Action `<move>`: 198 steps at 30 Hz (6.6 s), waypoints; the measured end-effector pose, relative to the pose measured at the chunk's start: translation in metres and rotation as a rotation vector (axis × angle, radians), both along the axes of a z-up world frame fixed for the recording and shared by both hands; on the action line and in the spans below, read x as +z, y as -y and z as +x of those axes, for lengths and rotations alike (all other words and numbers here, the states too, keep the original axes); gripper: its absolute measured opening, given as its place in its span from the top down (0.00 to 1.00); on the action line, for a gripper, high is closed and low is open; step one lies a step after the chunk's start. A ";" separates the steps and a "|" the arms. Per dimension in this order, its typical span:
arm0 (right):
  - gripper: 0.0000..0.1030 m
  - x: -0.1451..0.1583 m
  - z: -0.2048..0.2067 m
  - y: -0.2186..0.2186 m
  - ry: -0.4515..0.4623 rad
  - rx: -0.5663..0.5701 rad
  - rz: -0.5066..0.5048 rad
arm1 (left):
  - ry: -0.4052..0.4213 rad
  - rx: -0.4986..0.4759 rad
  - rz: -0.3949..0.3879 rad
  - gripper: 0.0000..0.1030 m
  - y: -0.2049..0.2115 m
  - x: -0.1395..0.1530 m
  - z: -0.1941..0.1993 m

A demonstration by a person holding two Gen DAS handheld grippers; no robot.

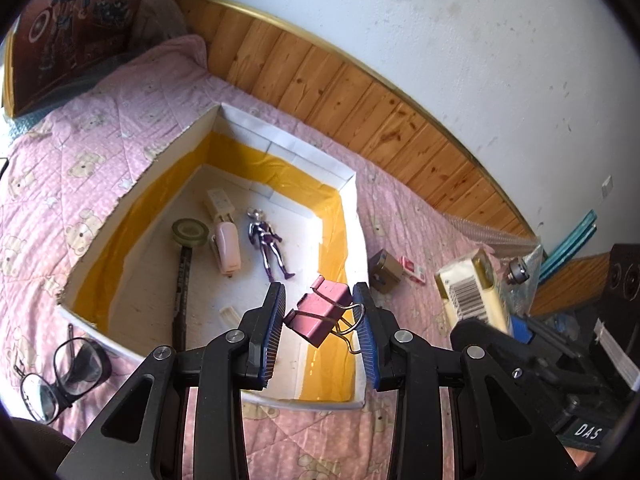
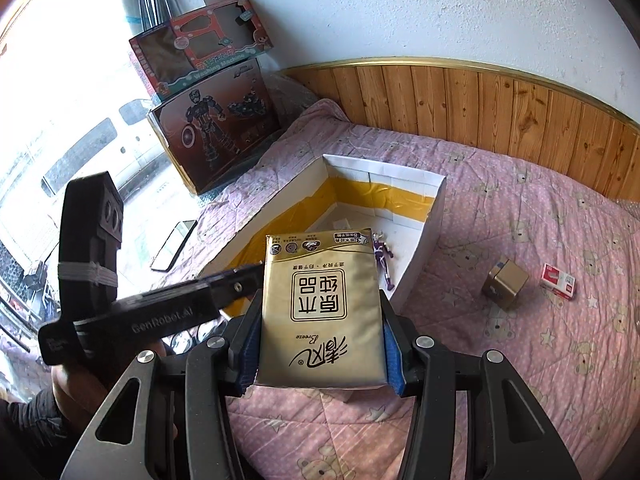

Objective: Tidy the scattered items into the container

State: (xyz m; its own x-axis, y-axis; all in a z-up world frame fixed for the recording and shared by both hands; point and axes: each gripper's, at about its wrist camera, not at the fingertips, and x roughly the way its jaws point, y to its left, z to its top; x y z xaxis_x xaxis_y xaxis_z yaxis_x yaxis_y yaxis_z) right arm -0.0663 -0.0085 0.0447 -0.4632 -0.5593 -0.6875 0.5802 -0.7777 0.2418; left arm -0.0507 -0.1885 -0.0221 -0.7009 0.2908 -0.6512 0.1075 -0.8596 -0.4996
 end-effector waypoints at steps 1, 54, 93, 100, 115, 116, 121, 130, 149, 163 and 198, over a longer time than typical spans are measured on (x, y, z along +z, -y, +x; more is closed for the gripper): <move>0.51 0.000 -0.004 0.001 0.002 -0.002 0.001 | 0.006 -0.006 -0.003 0.66 -0.002 -0.001 -0.003; 0.47 -0.080 -0.192 0.099 -0.030 0.142 0.475 | 0.366 -0.004 0.151 0.56 0.000 -0.067 -0.084; 0.39 -0.055 -0.130 0.059 0.081 0.139 0.278 | 0.184 0.200 -0.002 0.50 0.041 -0.020 -0.029; 0.39 -0.054 -0.098 0.043 0.106 0.152 0.211 | 0.177 0.160 -0.051 0.50 0.020 -0.019 -0.007; 0.39 -0.052 -0.046 -0.009 0.138 0.117 0.006 | 0.088 0.075 -0.170 0.50 -0.030 0.009 0.027; 0.39 -0.052 -0.042 -0.013 0.137 0.113 -0.004 | 0.083 0.065 -0.178 0.50 -0.035 0.011 0.029; 0.39 -0.051 -0.028 -0.032 0.124 0.086 -0.037 | 0.073 0.030 -0.203 0.50 -0.054 0.015 0.034; 0.39 -0.059 -0.015 -0.072 0.138 0.033 -0.082 | 0.092 -0.013 -0.281 0.50 -0.093 0.019 0.034; 0.46 -0.107 -0.010 -0.186 0.222 -0.159 -0.196 | 0.117 -0.186 -0.336 0.50 -0.200 0.002 -0.005; 0.46 -0.125 -0.091 -0.227 0.181 -0.265 -0.108 | 0.131 -0.252 -0.301 0.46 -0.228 -0.038 -0.125; 0.35 -0.180 -0.240 -0.193 -0.024 0.000 0.309 | 0.108 -0.266 -0.453 0.44 -0.232 -0.092 -0.207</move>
